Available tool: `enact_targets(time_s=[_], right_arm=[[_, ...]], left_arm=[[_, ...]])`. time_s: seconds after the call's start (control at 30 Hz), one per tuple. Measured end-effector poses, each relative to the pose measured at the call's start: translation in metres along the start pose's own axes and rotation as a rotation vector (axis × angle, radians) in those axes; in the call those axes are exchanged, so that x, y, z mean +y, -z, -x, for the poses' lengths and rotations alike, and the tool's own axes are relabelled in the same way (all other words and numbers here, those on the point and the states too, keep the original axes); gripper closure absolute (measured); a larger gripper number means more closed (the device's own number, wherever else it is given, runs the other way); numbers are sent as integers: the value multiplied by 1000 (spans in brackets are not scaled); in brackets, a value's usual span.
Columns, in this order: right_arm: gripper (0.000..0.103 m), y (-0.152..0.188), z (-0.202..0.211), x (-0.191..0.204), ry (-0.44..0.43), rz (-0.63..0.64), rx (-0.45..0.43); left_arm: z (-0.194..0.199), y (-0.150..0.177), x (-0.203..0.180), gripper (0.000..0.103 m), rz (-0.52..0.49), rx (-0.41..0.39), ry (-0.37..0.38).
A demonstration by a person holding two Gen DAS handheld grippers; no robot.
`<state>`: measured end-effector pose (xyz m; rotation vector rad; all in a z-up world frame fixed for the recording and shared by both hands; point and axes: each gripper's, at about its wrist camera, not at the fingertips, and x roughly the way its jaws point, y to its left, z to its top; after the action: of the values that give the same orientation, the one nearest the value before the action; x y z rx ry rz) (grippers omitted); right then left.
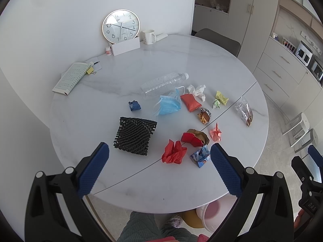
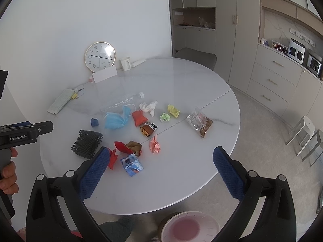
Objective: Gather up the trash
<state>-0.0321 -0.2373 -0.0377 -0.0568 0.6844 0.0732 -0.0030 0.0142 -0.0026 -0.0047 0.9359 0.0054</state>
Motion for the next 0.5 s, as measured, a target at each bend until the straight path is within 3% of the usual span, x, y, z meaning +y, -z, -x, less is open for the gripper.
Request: enact_targets(time_s=[0.5], right_arm=[[2, -1, -2, -2, -5, 2, 6]], left_arm=[[-1, 2, 0, 7, 1, 2, -4]])
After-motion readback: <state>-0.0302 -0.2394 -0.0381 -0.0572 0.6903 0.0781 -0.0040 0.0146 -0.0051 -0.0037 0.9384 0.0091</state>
